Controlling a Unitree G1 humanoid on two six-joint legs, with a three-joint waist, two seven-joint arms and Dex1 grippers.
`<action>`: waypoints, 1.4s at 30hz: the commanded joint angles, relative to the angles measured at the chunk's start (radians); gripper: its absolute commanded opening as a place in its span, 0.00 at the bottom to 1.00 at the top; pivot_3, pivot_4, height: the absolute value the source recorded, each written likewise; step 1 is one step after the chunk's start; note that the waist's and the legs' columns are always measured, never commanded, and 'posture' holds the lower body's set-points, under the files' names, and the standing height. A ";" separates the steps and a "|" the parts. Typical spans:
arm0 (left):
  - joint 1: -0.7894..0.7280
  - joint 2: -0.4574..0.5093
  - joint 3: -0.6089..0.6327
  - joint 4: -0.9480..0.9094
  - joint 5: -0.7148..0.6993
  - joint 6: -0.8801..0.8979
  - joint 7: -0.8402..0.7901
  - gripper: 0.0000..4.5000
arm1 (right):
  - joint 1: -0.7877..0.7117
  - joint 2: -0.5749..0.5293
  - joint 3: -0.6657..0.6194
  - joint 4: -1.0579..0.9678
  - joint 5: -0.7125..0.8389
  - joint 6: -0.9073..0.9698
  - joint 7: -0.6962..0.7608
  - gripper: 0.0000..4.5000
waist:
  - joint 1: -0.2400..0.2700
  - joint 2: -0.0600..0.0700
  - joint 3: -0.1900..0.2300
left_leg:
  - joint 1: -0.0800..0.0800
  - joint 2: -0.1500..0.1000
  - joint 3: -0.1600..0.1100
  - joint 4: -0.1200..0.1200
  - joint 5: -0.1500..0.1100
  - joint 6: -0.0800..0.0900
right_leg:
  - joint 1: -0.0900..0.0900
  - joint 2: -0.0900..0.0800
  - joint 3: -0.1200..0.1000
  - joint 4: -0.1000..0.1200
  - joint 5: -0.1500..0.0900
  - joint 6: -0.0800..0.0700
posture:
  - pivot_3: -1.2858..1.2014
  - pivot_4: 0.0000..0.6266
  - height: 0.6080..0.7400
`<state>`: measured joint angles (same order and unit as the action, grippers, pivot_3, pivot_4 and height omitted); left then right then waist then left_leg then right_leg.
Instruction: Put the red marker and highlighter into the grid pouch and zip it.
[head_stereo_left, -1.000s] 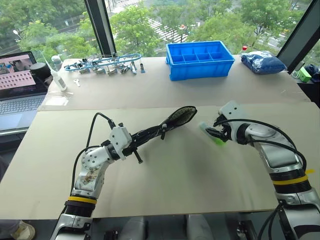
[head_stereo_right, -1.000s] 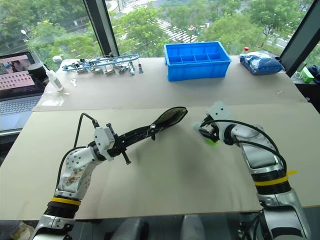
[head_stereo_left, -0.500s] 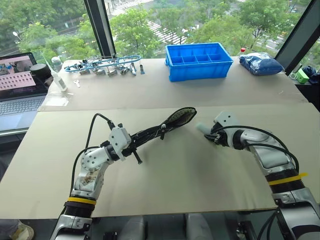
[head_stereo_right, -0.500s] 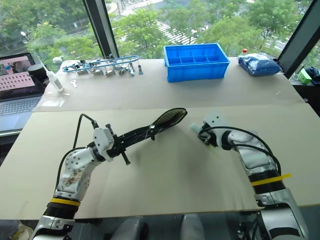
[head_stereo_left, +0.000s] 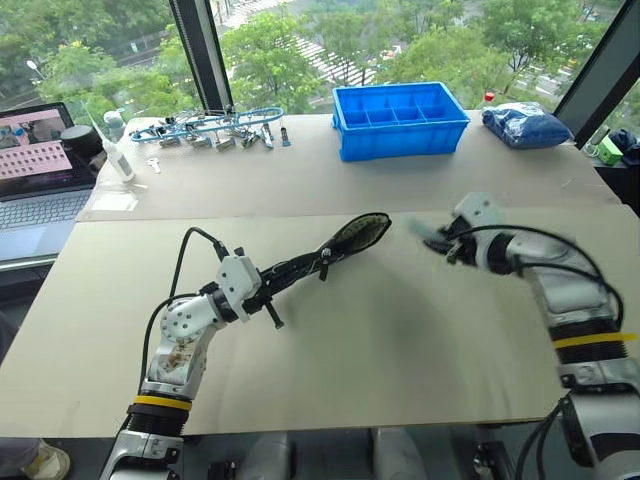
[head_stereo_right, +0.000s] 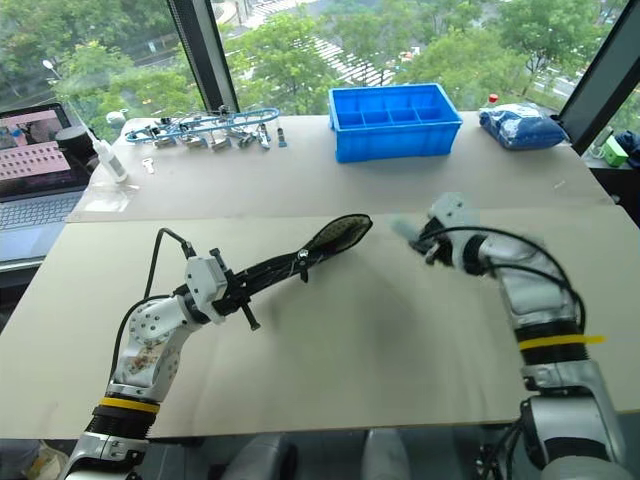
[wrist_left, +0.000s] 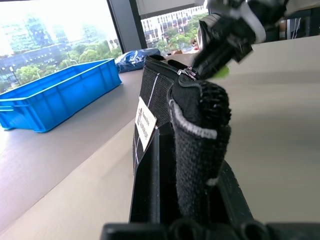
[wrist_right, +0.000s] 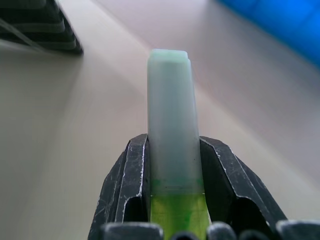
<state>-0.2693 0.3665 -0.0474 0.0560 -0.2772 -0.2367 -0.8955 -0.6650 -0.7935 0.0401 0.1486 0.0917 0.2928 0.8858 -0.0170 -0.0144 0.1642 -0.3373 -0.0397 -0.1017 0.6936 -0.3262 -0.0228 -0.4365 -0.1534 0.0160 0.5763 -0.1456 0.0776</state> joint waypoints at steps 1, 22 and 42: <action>-0.017 0.003 0.008 -0.012 -0.014 -0.020 -0.004 0.00 | 0.003 -0.096 0.040 -0.098 -0.047 -0.216 0.133 0.23 | -0.001 0.000 0.000 | 0.000 0.000 0.000 0.000 0.000 0.000 | 0.000 0.000 0.000 -0.001 0.000 0.000 | 0.52 0.24 1.00; -0.019 -0.002 0.001 -0.020 -0.012 -0.011 -0.005 0.00 | -0.101 -0.085 0.224 -0.213 -0.312 -0.527 0.170 0.23 | 0.001 0.000 0.000 | 0.000 0.000 0.001 0.000 0.000 0.001 | 0.000 0.000 0.001 0.000 0.000 0.000 | 0.52 0.24 1.00; -0.042 -0.005 -0.020 -0.022 -0.003 -0.001 -0.004 0.00 | -0.126 0.137 0.399 -0.083 -0.459 -0.826 0.087 0.23 | -0.002 0.000 0.000 | 0.000 0.000 0.001 0.000 0.002 -0.003 | 0.000 0.000 0.000 0.000 0.000 0.000 | 0.52 0.24 1.00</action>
<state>-0.2776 0.3733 -0.0625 0.0777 -0.2705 -0.2192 -0.9052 -0.7755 -0.6714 0.4098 0.0806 -0.3807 -0.4725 0.9612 -0.0190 -0.0148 0.1645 -0.3374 -0.0397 -0.1006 0.6938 -0.3244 -0.0259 -0.4370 -0.1535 0.0164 0.5764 -0.1457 0.0776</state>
